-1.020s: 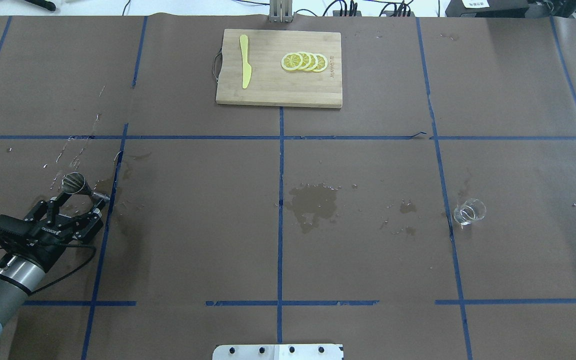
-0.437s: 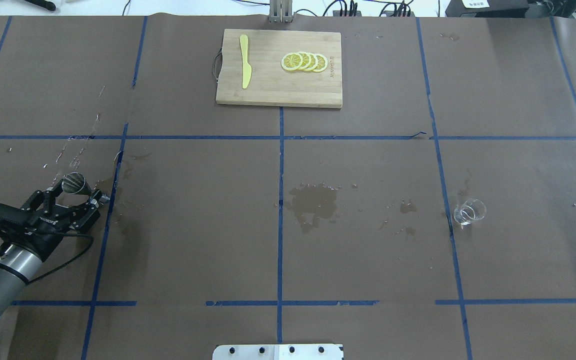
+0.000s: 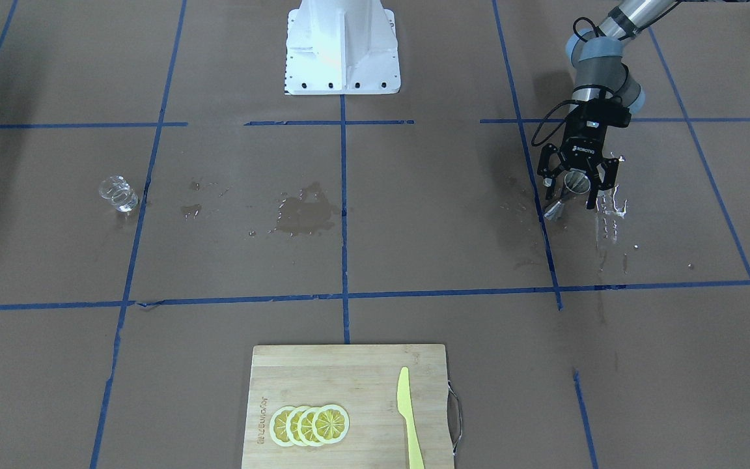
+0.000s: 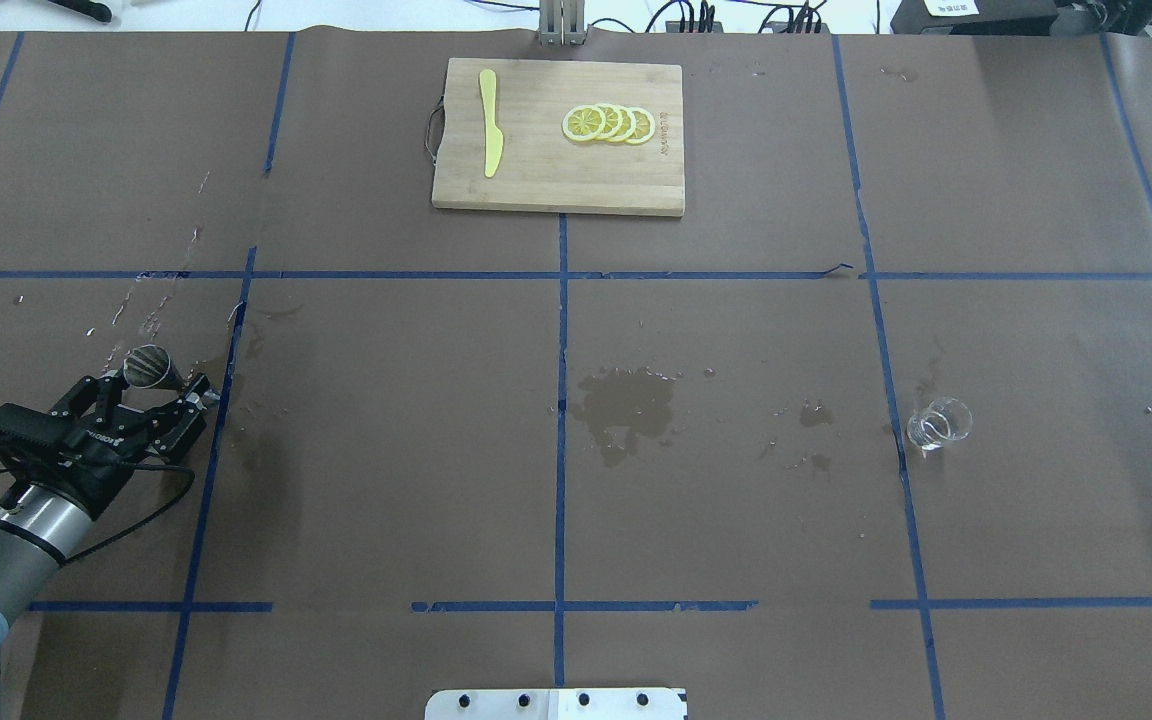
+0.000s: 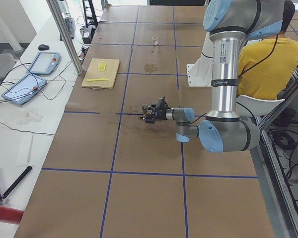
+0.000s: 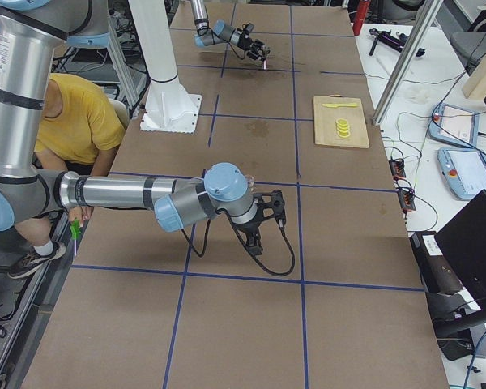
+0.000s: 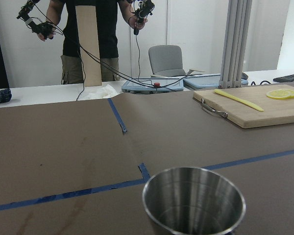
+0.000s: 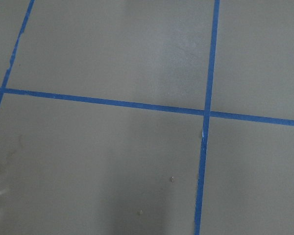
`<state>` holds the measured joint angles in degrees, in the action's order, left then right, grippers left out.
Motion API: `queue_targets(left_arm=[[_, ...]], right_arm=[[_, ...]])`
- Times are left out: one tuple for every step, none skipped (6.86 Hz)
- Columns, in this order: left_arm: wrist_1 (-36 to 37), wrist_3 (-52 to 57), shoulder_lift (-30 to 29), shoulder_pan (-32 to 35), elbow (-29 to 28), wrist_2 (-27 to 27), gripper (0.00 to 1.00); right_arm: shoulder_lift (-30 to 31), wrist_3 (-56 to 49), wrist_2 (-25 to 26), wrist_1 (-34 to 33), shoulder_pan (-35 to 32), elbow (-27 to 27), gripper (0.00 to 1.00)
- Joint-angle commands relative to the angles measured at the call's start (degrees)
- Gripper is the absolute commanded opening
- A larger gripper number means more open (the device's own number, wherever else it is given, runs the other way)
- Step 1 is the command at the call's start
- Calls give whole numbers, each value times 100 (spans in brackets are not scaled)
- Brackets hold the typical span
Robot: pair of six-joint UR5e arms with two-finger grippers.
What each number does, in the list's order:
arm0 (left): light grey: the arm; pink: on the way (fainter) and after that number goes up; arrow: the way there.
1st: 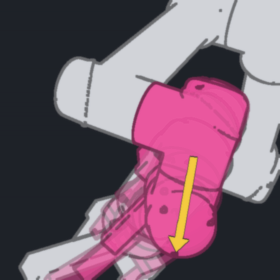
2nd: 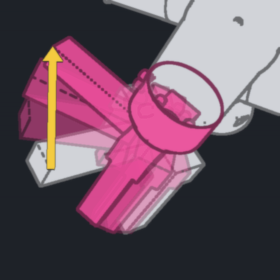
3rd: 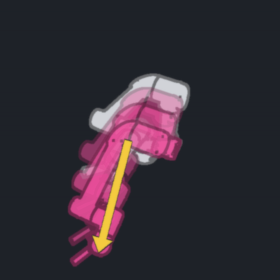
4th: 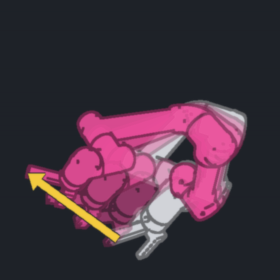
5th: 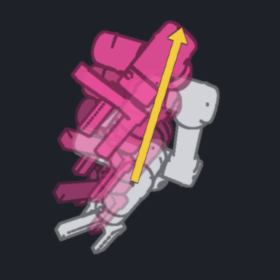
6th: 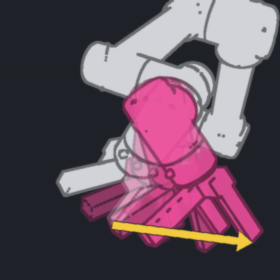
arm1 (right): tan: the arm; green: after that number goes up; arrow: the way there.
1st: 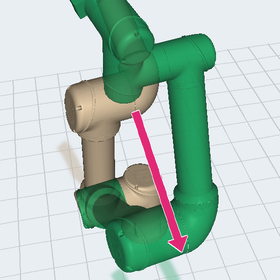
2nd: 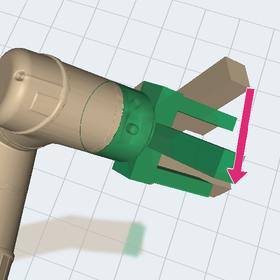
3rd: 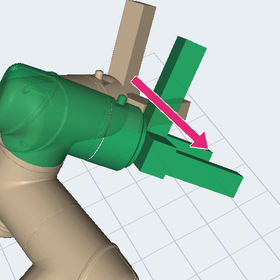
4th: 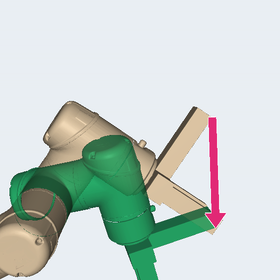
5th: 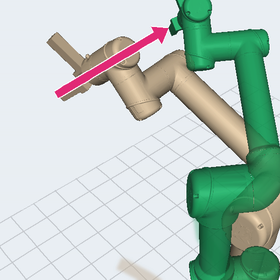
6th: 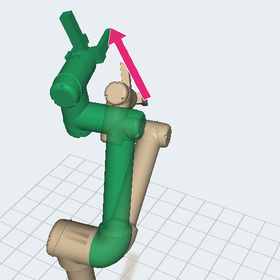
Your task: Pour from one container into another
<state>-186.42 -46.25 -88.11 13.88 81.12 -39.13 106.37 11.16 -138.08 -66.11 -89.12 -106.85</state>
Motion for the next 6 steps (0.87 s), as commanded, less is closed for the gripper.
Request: queue_targets(left_arm=[[0,2,-22,-26,-27,-7,78],[0,2,-31,-52,-27,1,75],[0,2,-48,-52,-35,-7,68],[0,2,-57,-61,-61,-7,63],[0,2,-57,-61,-62,-7,61],[0,2,-57,-70,-53,-7,57]], right_arm=[[-11,0,0,-7,0,7,100],[-11,0,0,-7,0,7,100],[-11,0,0,-7,0,7,100],[-11,0,0,-7,0,-2,100],[-11,0,0,-7,0,7,100],[-11,0,0,-7,0,7,100]])
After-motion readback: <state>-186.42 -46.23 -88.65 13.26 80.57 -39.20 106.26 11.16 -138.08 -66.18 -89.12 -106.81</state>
